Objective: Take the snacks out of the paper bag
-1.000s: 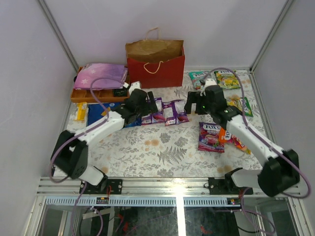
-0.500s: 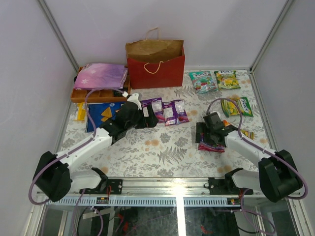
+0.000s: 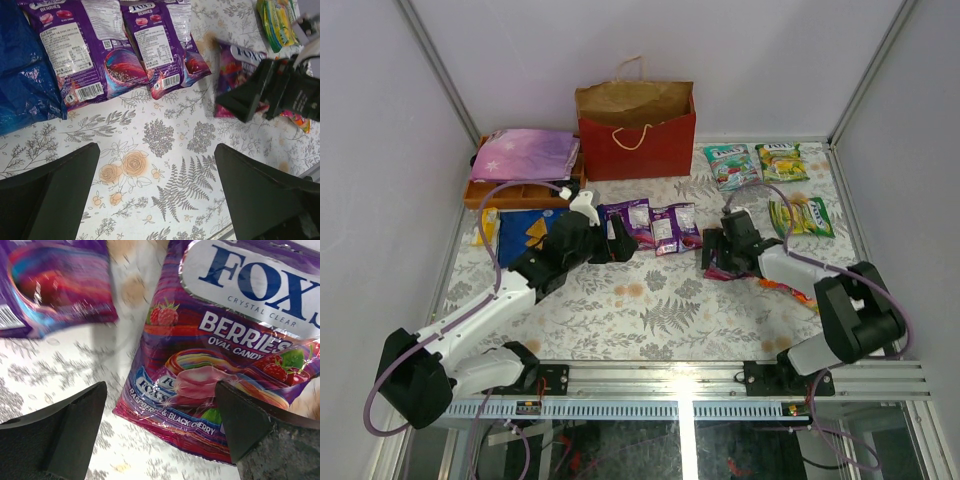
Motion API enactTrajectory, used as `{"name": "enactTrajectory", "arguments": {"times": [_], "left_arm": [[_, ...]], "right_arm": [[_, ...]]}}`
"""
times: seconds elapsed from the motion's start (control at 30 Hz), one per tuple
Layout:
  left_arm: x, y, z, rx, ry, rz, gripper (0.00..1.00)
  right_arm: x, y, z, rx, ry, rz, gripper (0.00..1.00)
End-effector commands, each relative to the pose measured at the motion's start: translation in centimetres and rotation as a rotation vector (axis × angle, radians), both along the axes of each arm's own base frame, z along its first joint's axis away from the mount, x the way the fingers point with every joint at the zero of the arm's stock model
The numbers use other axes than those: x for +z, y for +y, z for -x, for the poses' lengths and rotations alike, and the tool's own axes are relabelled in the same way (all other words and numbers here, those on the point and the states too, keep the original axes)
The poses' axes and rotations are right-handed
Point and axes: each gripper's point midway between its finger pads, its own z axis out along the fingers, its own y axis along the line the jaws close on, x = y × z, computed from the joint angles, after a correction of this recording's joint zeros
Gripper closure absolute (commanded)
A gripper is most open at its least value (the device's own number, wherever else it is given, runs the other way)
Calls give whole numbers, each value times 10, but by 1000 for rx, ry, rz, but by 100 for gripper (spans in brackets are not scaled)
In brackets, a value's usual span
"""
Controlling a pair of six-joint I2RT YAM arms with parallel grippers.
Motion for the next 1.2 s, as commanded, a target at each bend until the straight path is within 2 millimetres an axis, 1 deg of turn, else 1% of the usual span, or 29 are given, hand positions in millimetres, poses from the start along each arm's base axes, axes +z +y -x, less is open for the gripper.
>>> {"name": "enactTrajectory", "arguments": {"times": [0.0,0.1,0.17,0.23,0.3,0.33,0.37,0.43,0.5,0.6,0.7,0.77,0.83,0.87,0.93,1.0,1.1,1.17], "left_arm": [[-7,0,6,-27,12,-18,0],[-8,2,7,-25,12,-21,0],[-8,1,7,-29,13,-20,0],[-4,-1,6,-41,11,-19,0],[-4,-1,6,-45,14,-26,0],[-3,-1,6,-45,13,-30,0],[-2,0,6,-41,9,-30,0],[-1,1,6,-39,4,-26,0],[0,-1,6,-43,3,-17,0],[-1,-4,8,-59,12,-10,0],[-2,-2,10,-59,16,-18,0],[-2,1,11,-55,15,-26,0],[-2,4,13,-50,15,-35,0],[-3,5,14,-49,15,-41,0],[-4,7,15,-48,17,-49,0],[-7,8,17,-54,25,-58,0],[-14,4,21,-92,57,-70,0],[-17,1,25,-119,75,-68,0]], "right_arm": [[0,17,-30,111,-17,4,2],[8,15,-52,153,-37,8,1],[16,17,-62,192,-30,-44,0],[34,18,-74,198,-55,-81,0],[57,16,-78,180,-101,-91,1],[64,13,-79,151,-113,-89,1],[75,7,-79,109,-139,-81,1],[81,-9,-78,1,-154,-43,0],[76,-19,-76,-52,-162,-14,3],[56,-30,-72,-86,-112,43,6],[37,-38,-76,-118,-86,97,8],[29,-38,-81,-119,-75,105,10],[29,-36,-92,-118,-81,103,11],[23,-36,-96,-117,-67,109,11],[17,-38,-107,-117,-53,111,12],[14,-42,-119,-118,-43,102,13],[9,-53,-137,-117,-34,105,15],[15,-55,-147,-104,-40,104,15]]}}
